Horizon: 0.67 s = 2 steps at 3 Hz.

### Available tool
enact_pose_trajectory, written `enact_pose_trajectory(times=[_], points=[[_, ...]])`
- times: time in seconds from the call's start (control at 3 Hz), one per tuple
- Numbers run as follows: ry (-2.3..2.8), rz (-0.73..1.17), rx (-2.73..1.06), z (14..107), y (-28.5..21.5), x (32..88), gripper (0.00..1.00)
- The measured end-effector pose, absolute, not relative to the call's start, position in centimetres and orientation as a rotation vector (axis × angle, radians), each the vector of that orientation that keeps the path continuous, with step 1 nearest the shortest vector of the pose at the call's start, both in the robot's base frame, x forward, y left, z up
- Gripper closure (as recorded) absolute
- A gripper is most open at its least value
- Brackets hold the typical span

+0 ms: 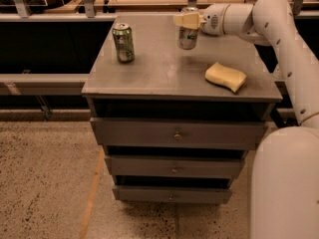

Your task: Move 7up can near green can

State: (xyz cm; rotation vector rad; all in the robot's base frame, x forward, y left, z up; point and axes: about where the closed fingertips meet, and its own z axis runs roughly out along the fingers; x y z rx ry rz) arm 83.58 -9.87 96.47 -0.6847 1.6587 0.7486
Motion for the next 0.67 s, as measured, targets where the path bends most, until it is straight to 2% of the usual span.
enact_pose_trajectory(times=[0.67], points=[[1.676,0.848,-0.723,95.5,-4.2,82.2,1.00]])
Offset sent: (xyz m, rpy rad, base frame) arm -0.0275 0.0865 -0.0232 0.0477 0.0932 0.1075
